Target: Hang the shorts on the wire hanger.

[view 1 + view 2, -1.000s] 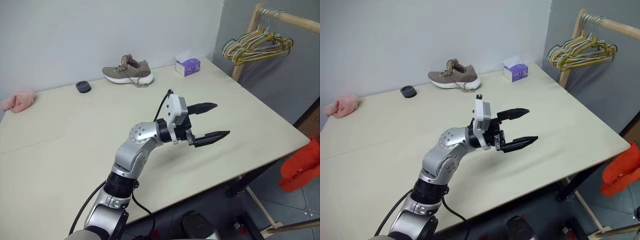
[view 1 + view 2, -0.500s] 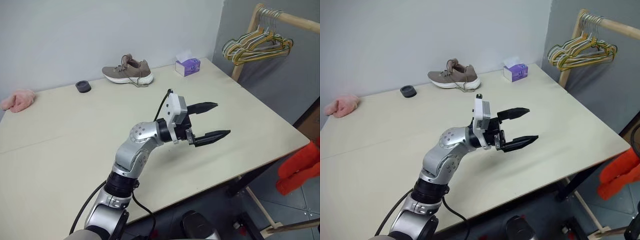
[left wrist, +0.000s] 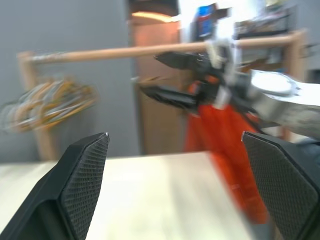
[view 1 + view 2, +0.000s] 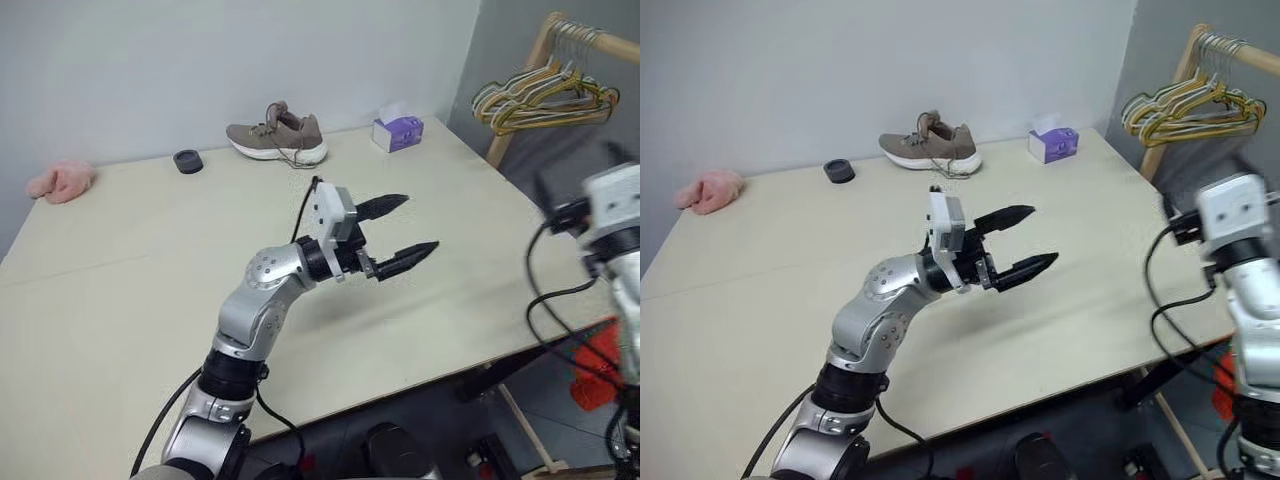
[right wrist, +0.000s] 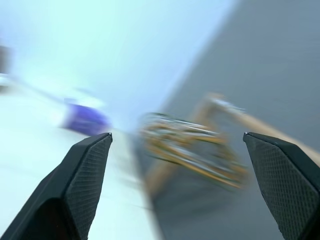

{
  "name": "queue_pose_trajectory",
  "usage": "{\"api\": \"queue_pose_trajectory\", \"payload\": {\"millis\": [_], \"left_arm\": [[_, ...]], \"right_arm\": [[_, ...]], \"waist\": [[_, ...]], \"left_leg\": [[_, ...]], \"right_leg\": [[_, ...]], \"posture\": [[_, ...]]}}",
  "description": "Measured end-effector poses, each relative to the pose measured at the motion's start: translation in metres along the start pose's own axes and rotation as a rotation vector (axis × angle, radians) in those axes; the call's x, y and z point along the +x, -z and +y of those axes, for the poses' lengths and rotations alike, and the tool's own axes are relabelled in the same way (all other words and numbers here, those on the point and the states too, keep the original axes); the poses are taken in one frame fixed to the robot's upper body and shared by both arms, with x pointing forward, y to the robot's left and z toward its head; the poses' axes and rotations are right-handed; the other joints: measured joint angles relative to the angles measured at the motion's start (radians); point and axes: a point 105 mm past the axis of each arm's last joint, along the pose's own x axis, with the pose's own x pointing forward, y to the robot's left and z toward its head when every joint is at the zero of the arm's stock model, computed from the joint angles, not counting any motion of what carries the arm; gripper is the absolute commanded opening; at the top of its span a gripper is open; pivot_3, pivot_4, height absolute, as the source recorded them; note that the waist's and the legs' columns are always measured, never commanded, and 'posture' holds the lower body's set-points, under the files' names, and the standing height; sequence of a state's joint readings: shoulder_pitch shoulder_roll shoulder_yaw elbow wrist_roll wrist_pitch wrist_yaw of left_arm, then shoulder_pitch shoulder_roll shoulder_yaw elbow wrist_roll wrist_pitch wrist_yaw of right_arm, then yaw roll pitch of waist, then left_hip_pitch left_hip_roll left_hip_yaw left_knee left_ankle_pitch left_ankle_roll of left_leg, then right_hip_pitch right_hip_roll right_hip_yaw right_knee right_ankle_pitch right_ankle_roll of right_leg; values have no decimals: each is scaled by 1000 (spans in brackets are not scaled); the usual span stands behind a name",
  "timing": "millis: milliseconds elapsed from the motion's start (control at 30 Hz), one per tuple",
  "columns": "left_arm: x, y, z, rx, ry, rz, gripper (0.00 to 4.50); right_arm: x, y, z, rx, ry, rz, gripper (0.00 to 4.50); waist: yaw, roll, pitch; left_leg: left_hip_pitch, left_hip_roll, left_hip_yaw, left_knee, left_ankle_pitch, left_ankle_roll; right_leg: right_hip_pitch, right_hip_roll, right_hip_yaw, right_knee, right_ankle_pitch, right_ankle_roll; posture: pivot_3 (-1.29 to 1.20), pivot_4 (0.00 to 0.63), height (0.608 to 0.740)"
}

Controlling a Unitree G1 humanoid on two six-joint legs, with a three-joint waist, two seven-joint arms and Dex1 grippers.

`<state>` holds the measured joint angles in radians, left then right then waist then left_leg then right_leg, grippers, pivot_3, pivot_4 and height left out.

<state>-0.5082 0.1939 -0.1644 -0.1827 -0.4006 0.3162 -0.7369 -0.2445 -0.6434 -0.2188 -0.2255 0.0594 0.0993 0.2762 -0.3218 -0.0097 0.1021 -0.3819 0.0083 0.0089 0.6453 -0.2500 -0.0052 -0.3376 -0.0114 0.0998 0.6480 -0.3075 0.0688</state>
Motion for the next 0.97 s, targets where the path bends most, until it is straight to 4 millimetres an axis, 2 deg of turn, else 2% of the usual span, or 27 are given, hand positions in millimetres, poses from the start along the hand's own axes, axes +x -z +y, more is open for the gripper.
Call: {"api": "queue_pose_trajectory", "payload": {"millis": [100, 133, 200, 333, 433, 500, 600, 700, 833, 967], "left_arm": [[-29, 18, 34, 78, -240, 123, 4500], [-46, 27, 47, 98, -345, 180, 4500], [-71, 40, 62, 102, -483, 246, 4500], [-112, 51, 79, 101, -717, 334, 4500], [-159, 66, 91, 115, -965, 469, 4500], [-177, 74, 91, 131, -1043, 543, 4500], [-183, 75, 91, 151, -1073, 569, 4500], [-182, 70, 92, 169, -1068, 546, 4500], [-176, 61, 96, 154, -1045, 496, 4500], [-168, 57, 96, 148, -994, 461, 4500]], "right_arm": [[3, 9, 40, 78, -131, 4, 4480], [3, 11, 54, 110, -185, 7, 4480], [0, 15, 68, 155, -250, 19, 4480], [-1, 18, 93, 245, -291, 25, 4480], [-1, 34, 118, 358, -285, 85, 4480], [-2, 42, 128, 410, -272, 123, 4480], [0, 43, 135, 447, -266, 133, 4480], [11, 35, 144, 502, -262, 116, 4480], [12, 34, 151, 510, -278, 116, 4480], [10, 35, 151, 495, -283, 114, 4480]], "waist": [[23, 0, 0], [32, 0, 0], [61, -1, 0], [126, -4, -1], [163, -4, -1], [191, -5, -1], [238, -7, 1], [262, -8, 1], [290, -8, 1], [295, -8, 1]], "left_leg": [[0, 0, -1, 0, 0, 0], [-1, 0, -2, 0, 0, 0], [-4, 0, -3, 0, 0, 0], [-15, -1, -5, 2, 0, -1], [-15, -1, -6, 2, 0, -1], [-16, -1, -6, 2, 1, -3], [-16, -1, -6, 3, 2, -4], [-15, -1, -5, 3, 3, -4], [-16, -1, -5, 3, 3, -4], [-16, -1, -5, 2, 3, -4]], "right_leg": [[-1, 0, 0, 1, 0, 0], [-1, 0, 0, 1, 0, 0], [-4, -1, -2, 2, 2, -4], [-17, -3, -3, 11, 3, -3], [-19, -4, -4, 15, 3, -4], [-20, -4, -4, 17, 3, -4], [-20, -4, -6, 17, 4, -4], [-20, -5, -7, 17, 5, -6], [-21, -7, -8, 16, 5, -7], [-21, -7, -8, 16, 5, -7]], "posture": [[-187, 55, 740], [-176, 55, 740], [-140, 55, 740], [-74, 64, 740], [-44, 70, 740], [-44, 70, 740], [9, 88, 740], [22, 87, 740], [21, 84, 740], [16, 79, 740]]}}
